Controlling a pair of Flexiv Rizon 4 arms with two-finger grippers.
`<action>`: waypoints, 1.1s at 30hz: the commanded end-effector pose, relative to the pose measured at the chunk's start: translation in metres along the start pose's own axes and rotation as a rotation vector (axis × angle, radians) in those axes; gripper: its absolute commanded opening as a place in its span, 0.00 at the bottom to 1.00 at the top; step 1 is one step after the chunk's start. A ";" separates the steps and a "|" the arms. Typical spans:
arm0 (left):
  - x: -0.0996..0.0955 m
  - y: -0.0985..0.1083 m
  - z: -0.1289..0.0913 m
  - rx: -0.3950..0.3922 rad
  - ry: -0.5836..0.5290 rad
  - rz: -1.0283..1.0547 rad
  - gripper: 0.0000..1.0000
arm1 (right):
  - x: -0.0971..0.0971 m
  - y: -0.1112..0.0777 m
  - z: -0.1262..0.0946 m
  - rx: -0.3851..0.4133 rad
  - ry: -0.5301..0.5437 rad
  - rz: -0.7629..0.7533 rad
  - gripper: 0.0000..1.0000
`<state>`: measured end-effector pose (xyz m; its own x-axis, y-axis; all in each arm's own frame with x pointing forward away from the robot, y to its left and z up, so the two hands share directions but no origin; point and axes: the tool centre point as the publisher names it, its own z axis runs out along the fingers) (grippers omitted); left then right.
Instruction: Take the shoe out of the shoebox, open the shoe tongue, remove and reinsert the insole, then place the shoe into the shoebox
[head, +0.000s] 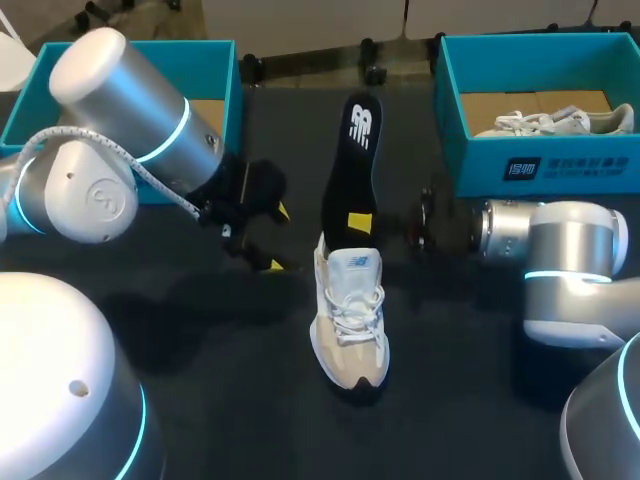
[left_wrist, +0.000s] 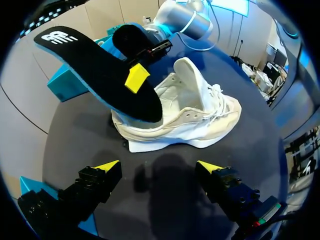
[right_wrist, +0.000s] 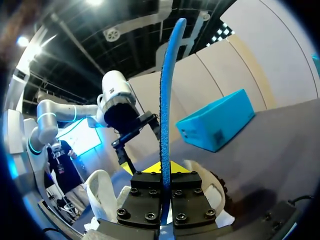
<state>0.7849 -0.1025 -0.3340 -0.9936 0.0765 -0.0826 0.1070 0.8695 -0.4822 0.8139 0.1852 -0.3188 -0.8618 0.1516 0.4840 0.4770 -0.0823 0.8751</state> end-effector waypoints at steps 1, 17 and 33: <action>0.005 -0.001 -0.003 0.000 -0.003 0.002 1.00 | 0.000 -0.006 0.000 0.023 0.012 0.020 0.00; 0.001 0.000 0.002 0.005 -0.010 -0.014 1.00 | 0.000 -0.027 0.009 0.045 0.022 0.066 0.00; 0.001 0.000 0.002 0.005 -0.010 -0.014 1.00 | 0.008 -0.041 0.008 0.095 -0.003 0.122 0.00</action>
<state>0.7846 -0.1035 -0.3348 -0.9947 0.0607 -0.0828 0.0936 0.8677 -0.4882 0.7926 0.1942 -0.3469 -0.7982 0.1458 0.5845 0.5898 -0.0086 0.8075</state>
